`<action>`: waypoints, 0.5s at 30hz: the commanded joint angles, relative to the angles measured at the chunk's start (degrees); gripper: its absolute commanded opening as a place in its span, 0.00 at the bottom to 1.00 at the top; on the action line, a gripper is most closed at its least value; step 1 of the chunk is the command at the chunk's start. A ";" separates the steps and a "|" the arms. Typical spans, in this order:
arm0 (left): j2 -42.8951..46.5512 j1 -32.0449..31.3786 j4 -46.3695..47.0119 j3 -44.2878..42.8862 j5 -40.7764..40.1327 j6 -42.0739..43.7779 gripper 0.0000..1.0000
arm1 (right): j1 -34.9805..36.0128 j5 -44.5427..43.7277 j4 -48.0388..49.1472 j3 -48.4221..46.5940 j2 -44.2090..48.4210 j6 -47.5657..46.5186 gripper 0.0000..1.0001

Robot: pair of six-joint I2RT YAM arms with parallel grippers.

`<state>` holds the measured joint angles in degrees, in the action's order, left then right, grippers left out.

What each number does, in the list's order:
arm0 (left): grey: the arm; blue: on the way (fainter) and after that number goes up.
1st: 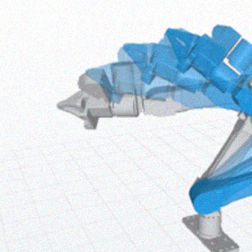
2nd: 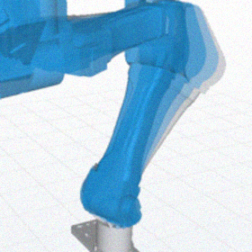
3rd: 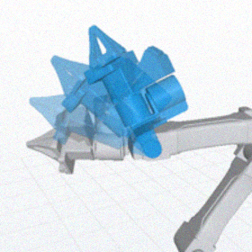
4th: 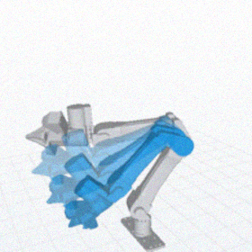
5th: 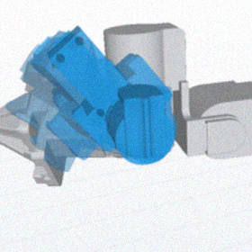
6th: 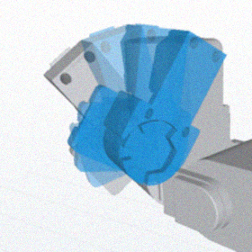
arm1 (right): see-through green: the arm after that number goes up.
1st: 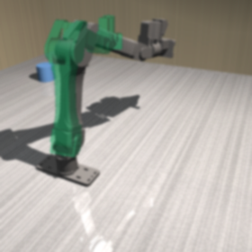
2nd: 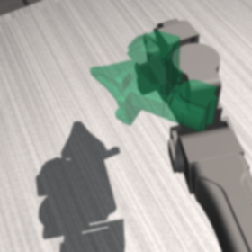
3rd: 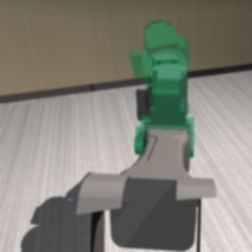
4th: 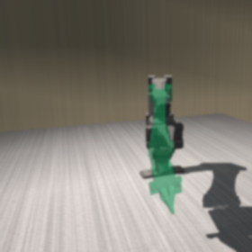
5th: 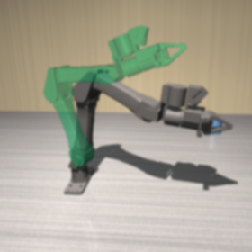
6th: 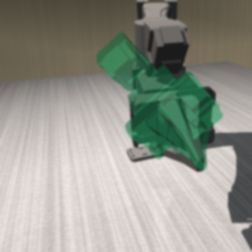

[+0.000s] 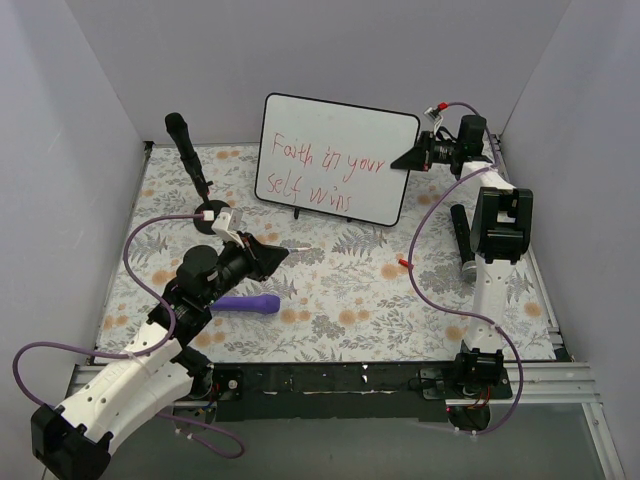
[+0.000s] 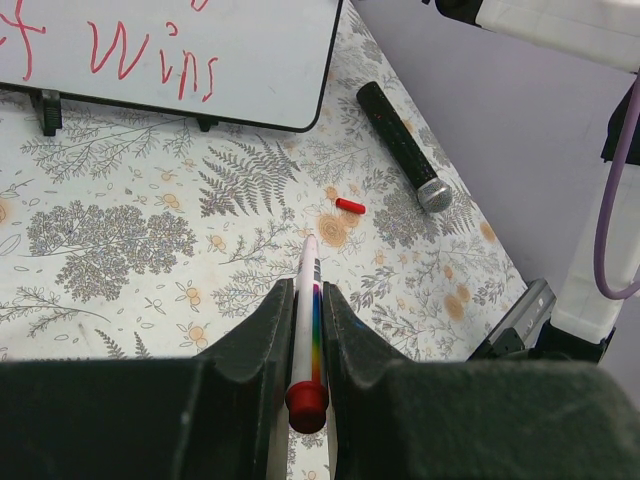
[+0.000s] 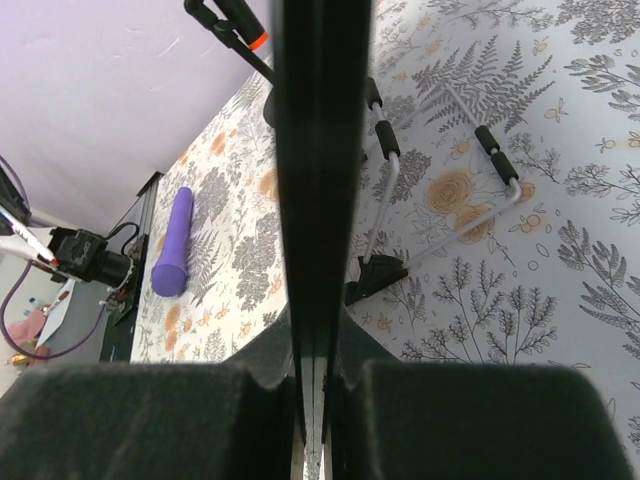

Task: Write a sentence on the whiteboard
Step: Put down the whiteboard on the whiteboard stand.

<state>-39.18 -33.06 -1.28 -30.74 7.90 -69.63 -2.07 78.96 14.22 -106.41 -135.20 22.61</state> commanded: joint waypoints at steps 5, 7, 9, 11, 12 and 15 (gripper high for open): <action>-0.11 0.19 -0.21 -2.13 -0.69 0.98 0.00 | -0.31 0.58 6.61 -5.47 -0.24 -2.05 0.01; -0.02 0.10 -0.39 -2.13 -0.78 0.89 0.00 | -0.31 1.37 10.97 -5.13 -0.42 -0.12 0.01; -0.02 0.19 -0.57 -2.22 -0.96 0.89 0.00 | -0.31 2.77 21.93 -1.98 0.28 12.66 0.01; -0.11 0.19 -0.57 -2.31 -1.05 0.89 0.00 | -0.22 3.13 42.97 -0.99 0.37 25.67 0.01; -0.46 0.19 -0.65 -2.39 -0.96 0.89 0.00 | -0.13 3.22 43.43 -1.77 0.72 28.08 0.01; -1.07 0.19 -0.57 -2.74 -0.78 0.98 0.00 | 0.04 2.26 38.00 -3.36 1.95 24.25 0.01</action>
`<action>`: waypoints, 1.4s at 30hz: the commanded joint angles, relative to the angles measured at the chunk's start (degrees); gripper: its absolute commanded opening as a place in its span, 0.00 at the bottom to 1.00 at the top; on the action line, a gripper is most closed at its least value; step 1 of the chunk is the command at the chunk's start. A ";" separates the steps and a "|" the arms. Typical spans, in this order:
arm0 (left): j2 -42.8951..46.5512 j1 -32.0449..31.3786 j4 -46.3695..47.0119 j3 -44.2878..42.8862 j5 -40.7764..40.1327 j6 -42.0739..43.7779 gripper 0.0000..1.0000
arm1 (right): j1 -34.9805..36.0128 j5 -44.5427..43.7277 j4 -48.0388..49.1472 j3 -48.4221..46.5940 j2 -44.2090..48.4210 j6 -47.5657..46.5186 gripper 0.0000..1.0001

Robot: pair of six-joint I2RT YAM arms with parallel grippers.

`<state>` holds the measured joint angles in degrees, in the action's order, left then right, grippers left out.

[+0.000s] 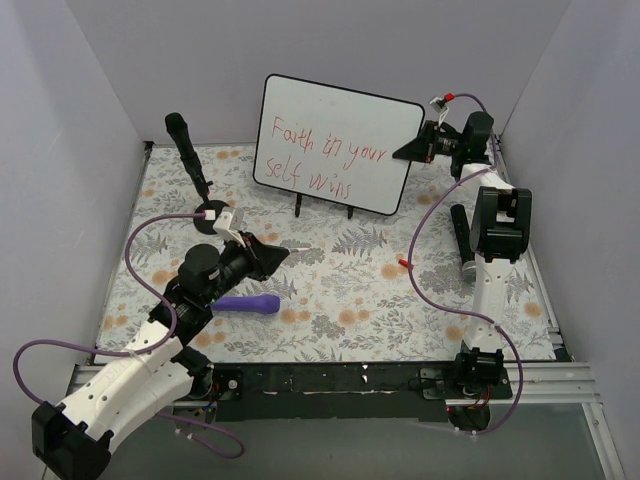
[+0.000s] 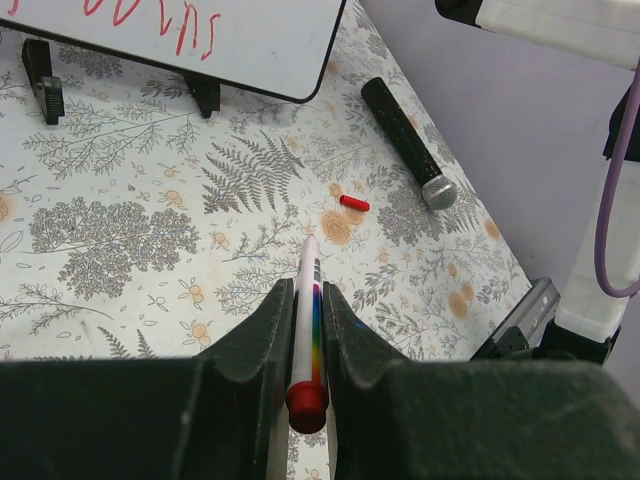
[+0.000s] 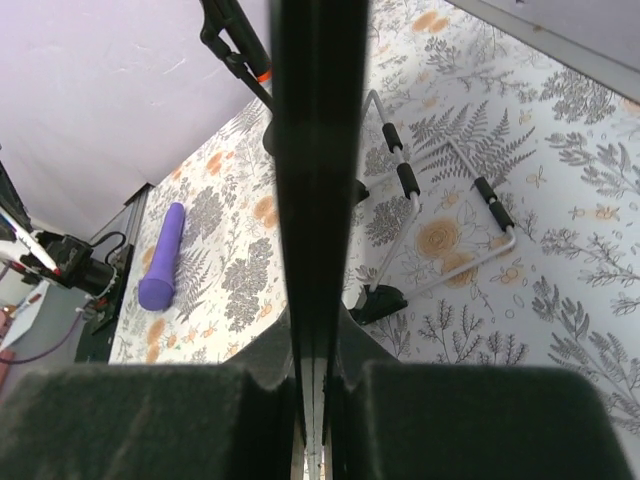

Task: Write a sentence on the whiteboard
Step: Put down the whiteboard on the whiteboard stand.

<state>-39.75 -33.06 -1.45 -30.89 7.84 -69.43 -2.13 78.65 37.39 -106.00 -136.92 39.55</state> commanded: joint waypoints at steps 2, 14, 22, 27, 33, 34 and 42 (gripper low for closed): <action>-0.42 0.19 -0.39 -2.77 -0.72 0.87 0.00 | 0.28 2.47 10.81 -6.15 3.59 3.80 0.01; -0.77 0.19 -2.76 -4.08 -1.51 1.40 0.00 | 0.46 1.33 -4.95 -12.48 -1.41 -10.10 0.01; -2.00 0.19 -2.68 -4.35 -1.42 1.58 0.00 | 0.37 1.94 -6.62 -13.18 -5.28 -11.51 0.01; -2.26 0.19 -2.15 -4.00 -1.42 1.49 0.00 | 0.37 4.92 2.22 -11.25 -6.60 -5.20 0.01; -2.62 0.19 -1.97 -3.56 -1.07 1.49 0.00 | 0.37 8.00 9.36 -10.20 -8.09 1.49 0.01; -2.62 0.19 -1.89 -3.47 -0.81 1.40 0.00 | 0.37 8.09 9.89 -10.11 -8.44 1.84 0.01; -2.88 0.19 -2.33 -3.56 -0.54 1.05 0.00 | 0.37 8.97 12.89 -11.34 -10.12 6.24 0.01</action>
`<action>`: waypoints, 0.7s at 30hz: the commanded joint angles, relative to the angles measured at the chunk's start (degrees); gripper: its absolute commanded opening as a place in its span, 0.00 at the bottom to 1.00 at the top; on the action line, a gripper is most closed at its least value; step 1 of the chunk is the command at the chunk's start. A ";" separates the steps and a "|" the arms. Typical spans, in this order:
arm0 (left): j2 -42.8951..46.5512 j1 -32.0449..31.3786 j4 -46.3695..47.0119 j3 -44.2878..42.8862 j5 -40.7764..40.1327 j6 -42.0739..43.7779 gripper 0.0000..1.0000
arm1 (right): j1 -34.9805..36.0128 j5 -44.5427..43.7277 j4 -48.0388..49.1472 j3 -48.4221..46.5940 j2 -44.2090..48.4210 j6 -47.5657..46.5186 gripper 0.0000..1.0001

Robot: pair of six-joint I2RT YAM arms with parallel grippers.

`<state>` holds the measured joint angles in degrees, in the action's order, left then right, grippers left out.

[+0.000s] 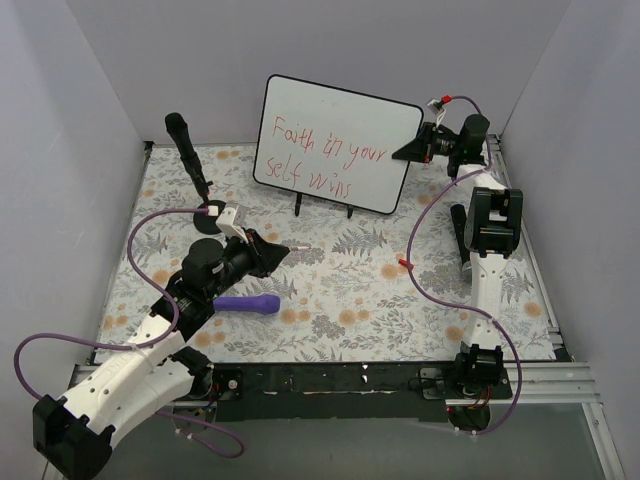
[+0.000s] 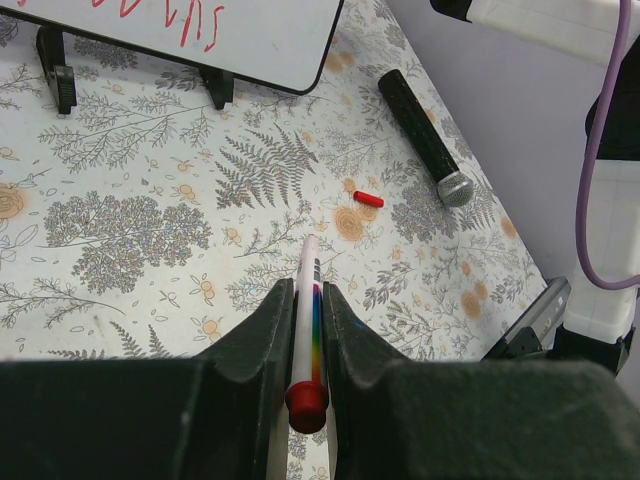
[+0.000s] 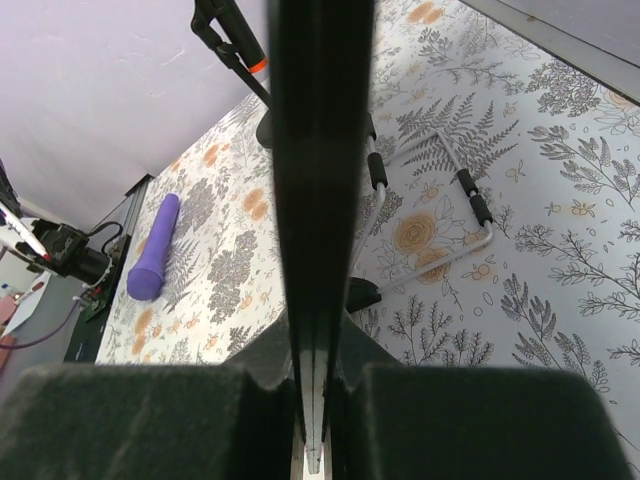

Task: Write a sentence on the whiteboard
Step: Put down the whiteboard on the whiteboard stand.

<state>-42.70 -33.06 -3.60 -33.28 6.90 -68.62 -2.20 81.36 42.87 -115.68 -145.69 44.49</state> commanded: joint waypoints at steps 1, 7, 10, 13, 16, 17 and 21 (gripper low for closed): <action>-0.02 0.19 -0.18 -1.26 0.49 0.24 0.00 | 0.35 6.53 7.40 -1.92 -1.70 1.48 0.01; -1.60 0.19 0.34 -1.79 1.19 0.24 0.00 | 0.44 9.51 20.48 -1.31 -3.46 13.68 0.02; -2.47 0.19 0.69 -1.97 1.63 0.24 0.00 | 0.35 10.39 27.96 -0.60 -3.90 19.74 0.03; -2.83 0.10 0.96 -1.88 1.98 0.15 0.00 | 0.35 10.83 30.69 -0.25 -3.90 22.21 0.03; -2.57 0.19 1.05 -1.88 1.98 0.15 0.00 | 0.18 10.57 32.01 0.01 -3.55 23.27 0.01; -2.22 0.19 0.96 -1.79 1.98 0.07 0.00 | 0.18 10.48 32.01 0.10 -3.46 23.36 0.01; -1.60 0.19 0.52 -1.79 1.72 0.15 0.00 | -0.44 11.09 31.83 -0.07 -3.11 23.36 0.01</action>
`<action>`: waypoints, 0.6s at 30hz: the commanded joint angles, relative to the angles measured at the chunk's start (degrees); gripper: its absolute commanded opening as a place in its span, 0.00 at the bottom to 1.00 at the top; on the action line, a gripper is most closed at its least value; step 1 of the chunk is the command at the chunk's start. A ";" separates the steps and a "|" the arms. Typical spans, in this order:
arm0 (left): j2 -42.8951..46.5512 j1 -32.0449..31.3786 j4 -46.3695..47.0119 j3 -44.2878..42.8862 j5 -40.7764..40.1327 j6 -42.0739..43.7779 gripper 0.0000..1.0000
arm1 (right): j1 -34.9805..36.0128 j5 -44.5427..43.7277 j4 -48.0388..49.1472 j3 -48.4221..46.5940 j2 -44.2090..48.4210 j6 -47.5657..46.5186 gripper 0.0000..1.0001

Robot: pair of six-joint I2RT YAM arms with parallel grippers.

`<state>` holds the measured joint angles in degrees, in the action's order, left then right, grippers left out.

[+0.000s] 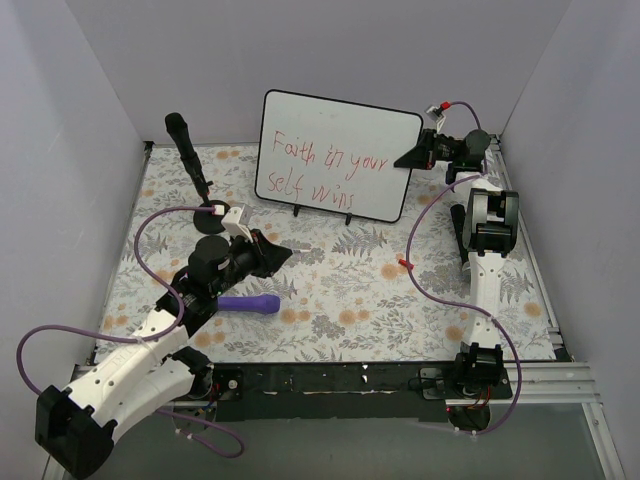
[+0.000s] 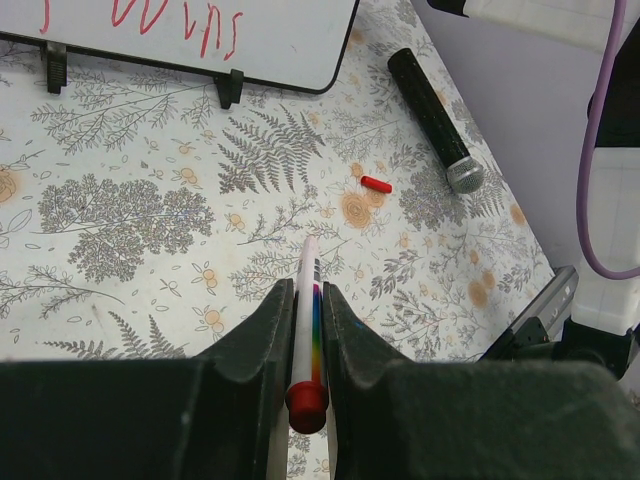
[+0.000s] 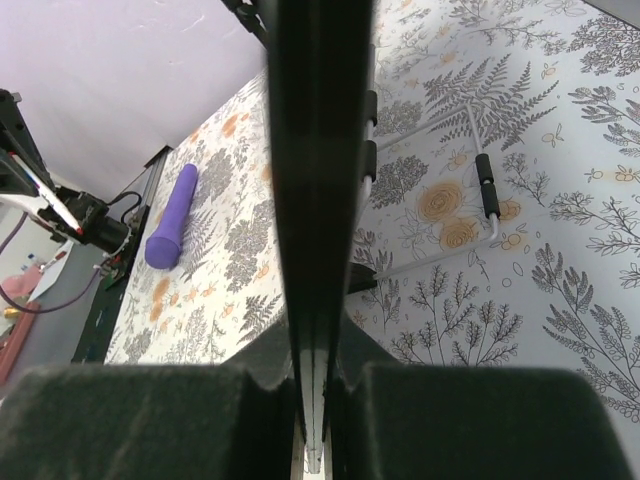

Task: Write a sentence on the whiteboard
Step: Put down the whiteboard on the whiteboard stand.

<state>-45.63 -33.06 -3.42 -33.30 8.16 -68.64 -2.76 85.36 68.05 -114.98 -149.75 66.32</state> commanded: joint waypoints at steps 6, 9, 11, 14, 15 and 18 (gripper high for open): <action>1.77 0.19 -0.36 -1.86 0.27 0.35 0.00 | -0.14 8.59 10.86 -0.60 0.52 5.02 0.01; 1.86 0.19 -0.36 -1.86 0.19 0.26 0.00 | 0.13 8.59 12.62 -0.42 0.34 6.18 0.04; 1.94 0.19 -0.36 -1.86 0.27 0.26 0.00 | 0.22 8.42 13.77 -0.07 0.42 7.67 0.10; 2.29 0.19 -0.45 -1.77 0.10 0.18 0.00 | 0.57 8.68 17.02 0.37 0.78 10.66 0.19; 2.38 0.19 -0.36 -1.77 0.10 0.17 0.00 | 0.74 8.77 17.46 0.54 0.95 11.02 0.21; 3.08 0.19 -0.45 -1.68 0.19 0.09 0.00 | 0.74 8.51 17.64 1.33 1.65 11.28 0.31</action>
<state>-44.38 -33.06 -3.49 -33.30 8.14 -68.64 -2.61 86.02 73.01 -114.19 -149.75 75.55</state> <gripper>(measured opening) 0.109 0.284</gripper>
